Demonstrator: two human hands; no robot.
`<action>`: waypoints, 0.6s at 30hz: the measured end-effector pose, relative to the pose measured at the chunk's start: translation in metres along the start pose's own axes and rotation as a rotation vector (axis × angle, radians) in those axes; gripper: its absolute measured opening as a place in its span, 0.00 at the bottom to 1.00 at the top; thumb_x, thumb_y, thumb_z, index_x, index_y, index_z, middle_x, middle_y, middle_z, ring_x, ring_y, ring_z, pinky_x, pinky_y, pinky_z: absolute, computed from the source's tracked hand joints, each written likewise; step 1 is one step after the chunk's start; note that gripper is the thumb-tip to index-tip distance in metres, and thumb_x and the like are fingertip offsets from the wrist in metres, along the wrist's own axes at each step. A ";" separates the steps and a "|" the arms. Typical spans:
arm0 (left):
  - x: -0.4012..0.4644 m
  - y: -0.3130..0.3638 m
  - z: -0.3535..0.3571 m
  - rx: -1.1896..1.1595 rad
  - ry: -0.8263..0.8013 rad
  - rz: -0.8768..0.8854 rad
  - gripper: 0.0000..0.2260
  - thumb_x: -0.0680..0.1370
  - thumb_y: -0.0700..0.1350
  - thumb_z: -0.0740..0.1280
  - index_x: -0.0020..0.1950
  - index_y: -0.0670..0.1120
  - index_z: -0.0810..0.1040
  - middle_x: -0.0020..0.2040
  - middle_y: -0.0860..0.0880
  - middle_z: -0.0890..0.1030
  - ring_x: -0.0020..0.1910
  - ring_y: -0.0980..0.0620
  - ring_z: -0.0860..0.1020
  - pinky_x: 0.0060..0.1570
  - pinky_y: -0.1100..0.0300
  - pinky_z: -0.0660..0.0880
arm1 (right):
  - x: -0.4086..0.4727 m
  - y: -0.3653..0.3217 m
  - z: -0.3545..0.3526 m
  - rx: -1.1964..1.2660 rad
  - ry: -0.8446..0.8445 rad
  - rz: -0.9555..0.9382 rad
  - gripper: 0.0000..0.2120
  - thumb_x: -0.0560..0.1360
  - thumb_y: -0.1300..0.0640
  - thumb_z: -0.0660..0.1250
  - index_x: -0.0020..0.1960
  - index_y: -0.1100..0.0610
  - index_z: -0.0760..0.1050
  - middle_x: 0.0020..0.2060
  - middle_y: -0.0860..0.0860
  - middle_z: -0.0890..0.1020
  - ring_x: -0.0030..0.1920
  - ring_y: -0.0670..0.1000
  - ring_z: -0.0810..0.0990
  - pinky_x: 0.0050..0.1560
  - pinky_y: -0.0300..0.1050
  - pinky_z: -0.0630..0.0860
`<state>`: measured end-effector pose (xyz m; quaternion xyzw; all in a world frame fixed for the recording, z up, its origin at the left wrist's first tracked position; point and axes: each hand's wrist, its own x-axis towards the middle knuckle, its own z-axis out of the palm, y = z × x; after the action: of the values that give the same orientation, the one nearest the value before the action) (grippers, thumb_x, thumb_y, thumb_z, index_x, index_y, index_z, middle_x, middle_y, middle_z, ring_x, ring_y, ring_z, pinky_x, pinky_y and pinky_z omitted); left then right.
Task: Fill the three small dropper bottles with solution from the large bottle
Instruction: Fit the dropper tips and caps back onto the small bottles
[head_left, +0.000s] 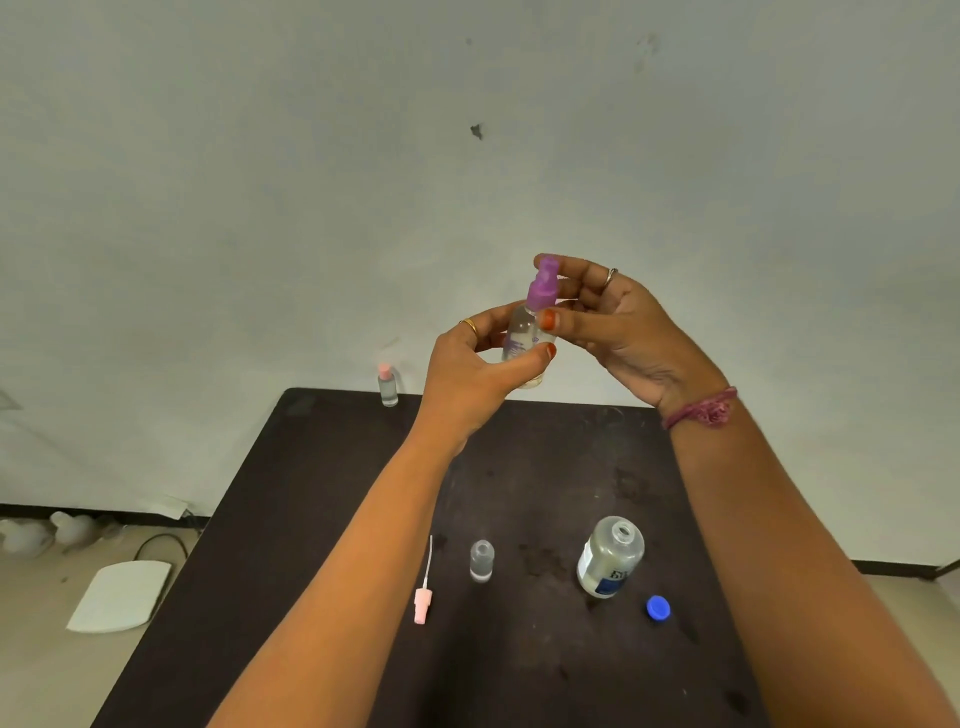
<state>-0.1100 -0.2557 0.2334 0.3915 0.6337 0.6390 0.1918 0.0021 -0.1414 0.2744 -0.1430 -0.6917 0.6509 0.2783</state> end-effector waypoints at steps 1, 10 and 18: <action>0.000 0.000 -0.001 -0.002 0.004 -0.003 0.19 0.71 0.48 0.75 0.61 0.51 0.78 0.54 0.54 0.81 0.53 0.57 0.79 0.48 0.72 0.73 | -0.001 -0.001 -0.001 0.047 -0.035 0.019 0.30 0.62 0.54 0.76 0.63 0.54 0.75 0.57 0.54 0.80 0.59 0.54 0.78 0.62 0.52 0.74; -0.003 -0.001 -0.003 -0.003 0.010 -0.002 0.17 0.71 0.47 0.75 0.59 0.53 0.77 0.53 0.55 0.81 0.52 0.57 0.79 0.42 0.78 0.72 | 0.003 0.002 0.009 0.088 0.049 -0.032 0.30 0.60 0.54 0.77 0.61 0.56 0.77 0.48 0.52 0.82 0.53 0.51 0.81 0.54 0.46 0.78; -0.001 -0.004 -0.003 -0.027 0.011 -0.017 0.17 0.71 0.48 0.74 0.59 0.54 0.77 0.53 0.54 0.81 0.52 0.56 0.79 0.47 0.72 0.74 | 0.007 0.006 0.012 0.004 0.078 -0.051 0.25 0.65 0.59 0.74 0.61 0.57 0.76 0.44 0.51 0.81 0.51 0.53 0.80 0.54 0.47 0.77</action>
<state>-0.1129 -0.2579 0.2302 0.3799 0.6295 0.6479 0.1991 -0.0109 -0.1465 0.2700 -0.1502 -0.6822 0.6390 0.3220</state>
